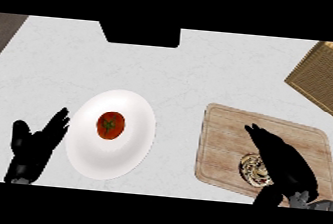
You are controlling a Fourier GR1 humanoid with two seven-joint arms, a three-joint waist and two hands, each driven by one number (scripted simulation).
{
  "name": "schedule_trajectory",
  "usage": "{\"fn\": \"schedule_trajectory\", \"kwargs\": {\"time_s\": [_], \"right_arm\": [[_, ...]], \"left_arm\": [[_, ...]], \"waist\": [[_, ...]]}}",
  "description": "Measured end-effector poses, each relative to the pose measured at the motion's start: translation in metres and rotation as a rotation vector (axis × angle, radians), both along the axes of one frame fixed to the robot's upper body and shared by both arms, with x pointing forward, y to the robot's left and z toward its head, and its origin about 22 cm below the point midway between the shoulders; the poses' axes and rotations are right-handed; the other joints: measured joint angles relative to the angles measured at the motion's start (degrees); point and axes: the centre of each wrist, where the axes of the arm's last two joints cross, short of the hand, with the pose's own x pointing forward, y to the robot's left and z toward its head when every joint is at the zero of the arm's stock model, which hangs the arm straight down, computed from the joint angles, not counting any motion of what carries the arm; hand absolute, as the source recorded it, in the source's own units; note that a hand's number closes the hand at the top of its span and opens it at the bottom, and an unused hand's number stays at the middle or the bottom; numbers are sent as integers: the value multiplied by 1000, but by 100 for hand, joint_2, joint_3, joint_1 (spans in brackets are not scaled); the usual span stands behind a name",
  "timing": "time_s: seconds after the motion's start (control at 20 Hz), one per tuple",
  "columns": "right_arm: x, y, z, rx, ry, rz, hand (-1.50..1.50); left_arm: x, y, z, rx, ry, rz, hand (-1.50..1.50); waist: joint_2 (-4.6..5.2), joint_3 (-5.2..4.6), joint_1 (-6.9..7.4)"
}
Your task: Pick the cupcake from the cutting board and place it in the basket
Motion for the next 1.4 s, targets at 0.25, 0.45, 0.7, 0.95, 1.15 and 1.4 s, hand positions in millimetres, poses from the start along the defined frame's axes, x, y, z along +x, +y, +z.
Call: {"fn": "schedule_trajectory", "kwargs": {"time_s": [0.25, 0.45, 0.7, 0.95, 1.15, 1.4], "right_arm": [[1, 1, -6, -9, -7, 8, 150], [4, -1, -13, -60, -47, 70, 150], [5, -3, -17, -99, -91, 101, 150], [30, 7, -19, -115, -104, -17, 150], [75, 18, -8, -124, -116, -310, 150], [128, 40, 17, -141, -208, -529, 150]], "left_arm": [[-1, 4, 0, -1, -9, 1, 0], [2, 5, 3, 2, 7, 0, 0], [2, -1, 2, 3, 14, 8, 0], [5, -1, 6, 0, 2, -11, 0], [13, -9, 10, -5, -28, -51, 0], [19, -17, 11, -1, -37, -83, 0]], "waist": [[-1, -1, 4], [-1, -2, 14], [-13, -15, 14], [29, -22, 114], [141, -30, 348], [179, -29, 514]]}}
